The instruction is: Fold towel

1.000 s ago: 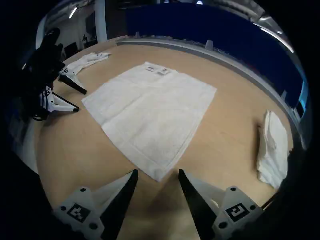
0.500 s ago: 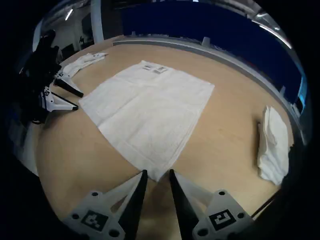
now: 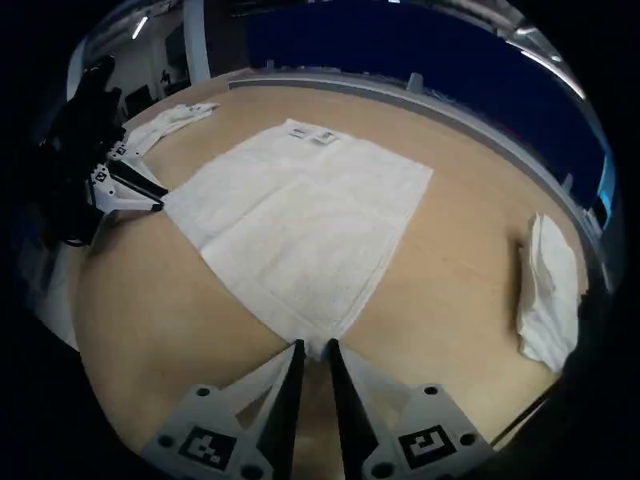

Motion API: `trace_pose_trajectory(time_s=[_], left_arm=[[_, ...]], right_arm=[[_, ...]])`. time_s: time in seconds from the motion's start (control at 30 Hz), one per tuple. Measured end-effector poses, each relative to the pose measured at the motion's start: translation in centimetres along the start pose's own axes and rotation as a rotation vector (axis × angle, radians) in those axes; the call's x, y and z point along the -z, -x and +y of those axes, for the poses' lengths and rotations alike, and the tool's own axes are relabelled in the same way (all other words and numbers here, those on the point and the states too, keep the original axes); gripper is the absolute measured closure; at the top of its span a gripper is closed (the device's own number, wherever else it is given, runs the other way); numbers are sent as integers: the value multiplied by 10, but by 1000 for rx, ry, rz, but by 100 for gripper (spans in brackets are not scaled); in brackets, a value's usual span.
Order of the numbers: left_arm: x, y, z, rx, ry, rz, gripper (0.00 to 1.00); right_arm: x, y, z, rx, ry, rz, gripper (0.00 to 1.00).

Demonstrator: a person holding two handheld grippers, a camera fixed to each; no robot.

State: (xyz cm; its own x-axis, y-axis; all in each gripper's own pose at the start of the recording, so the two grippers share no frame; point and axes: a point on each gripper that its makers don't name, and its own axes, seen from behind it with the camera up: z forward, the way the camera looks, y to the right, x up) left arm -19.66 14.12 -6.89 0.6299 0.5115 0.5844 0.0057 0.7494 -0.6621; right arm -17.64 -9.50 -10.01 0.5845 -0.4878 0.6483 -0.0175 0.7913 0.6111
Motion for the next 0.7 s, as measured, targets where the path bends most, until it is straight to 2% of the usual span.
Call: trace_pose_trajectory(time_s=[0.1, 0.23, 0.47, 0.7], left_arm=[[-1, 0, 0, -1, -8, -3, 88], [-2, 0, 1, -6, -9, -4, 90], [0, 0, 4, 17, 3, -4, 91], [9, -3, 6, 37, 4, 4, 92]], right_arm=[[0, 0, -1, -3, -1, -1, 84], [1, 0, -1, -7, -2, -3, 86], [4, -2, -1, -6, 0, -2, 91], [9, -9, -2, -20, -6, 14, 91]])
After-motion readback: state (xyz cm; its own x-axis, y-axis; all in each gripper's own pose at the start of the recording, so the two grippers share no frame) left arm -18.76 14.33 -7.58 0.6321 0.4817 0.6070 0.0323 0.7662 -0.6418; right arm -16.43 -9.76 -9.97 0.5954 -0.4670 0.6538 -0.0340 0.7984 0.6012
